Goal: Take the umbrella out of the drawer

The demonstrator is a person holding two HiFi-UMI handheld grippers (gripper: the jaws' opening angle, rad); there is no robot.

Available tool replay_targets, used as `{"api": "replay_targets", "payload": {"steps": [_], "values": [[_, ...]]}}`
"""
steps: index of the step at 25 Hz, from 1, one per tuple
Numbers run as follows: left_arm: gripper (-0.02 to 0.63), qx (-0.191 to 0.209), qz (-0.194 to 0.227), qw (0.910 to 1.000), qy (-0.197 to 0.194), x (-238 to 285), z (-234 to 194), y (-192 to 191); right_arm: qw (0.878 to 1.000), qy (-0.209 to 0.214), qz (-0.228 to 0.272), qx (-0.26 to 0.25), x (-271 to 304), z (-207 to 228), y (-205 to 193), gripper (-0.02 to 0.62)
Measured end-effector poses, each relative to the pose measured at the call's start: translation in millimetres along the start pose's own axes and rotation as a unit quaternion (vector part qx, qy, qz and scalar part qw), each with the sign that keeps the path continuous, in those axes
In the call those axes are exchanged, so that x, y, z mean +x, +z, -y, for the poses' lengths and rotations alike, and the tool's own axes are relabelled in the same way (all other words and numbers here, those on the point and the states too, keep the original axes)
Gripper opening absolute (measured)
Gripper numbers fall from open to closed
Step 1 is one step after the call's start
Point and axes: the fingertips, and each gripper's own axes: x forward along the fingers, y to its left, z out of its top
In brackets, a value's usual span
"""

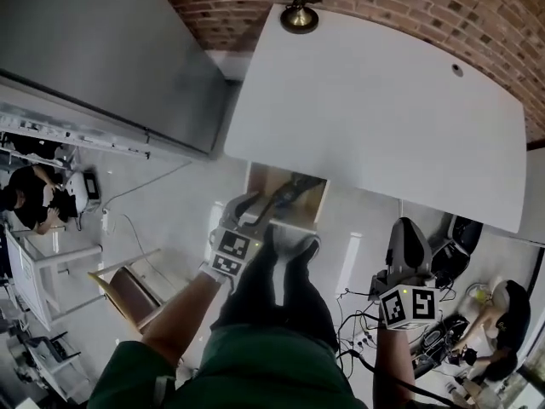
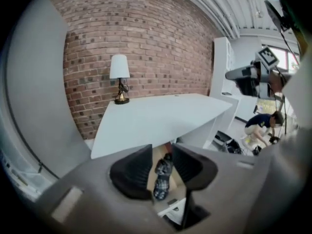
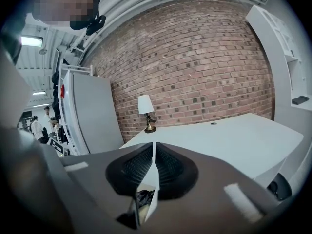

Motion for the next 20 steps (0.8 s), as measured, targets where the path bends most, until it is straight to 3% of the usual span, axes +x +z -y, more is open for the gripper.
{"api": "replay_targets", "payload": {"steps": [10,20], "values": [[0.201,0.027,-0.069,0.9957,-0.055,99,-6,-76,0.996,-0.078,-0.036,0.022,-12,20,-53,0.015],[0.255,0.036,-0.122,0.9892,-0.072,170,2,-155,0.991,-0.104,-0.067,0.051,-14,38,-109,0.015]]}}
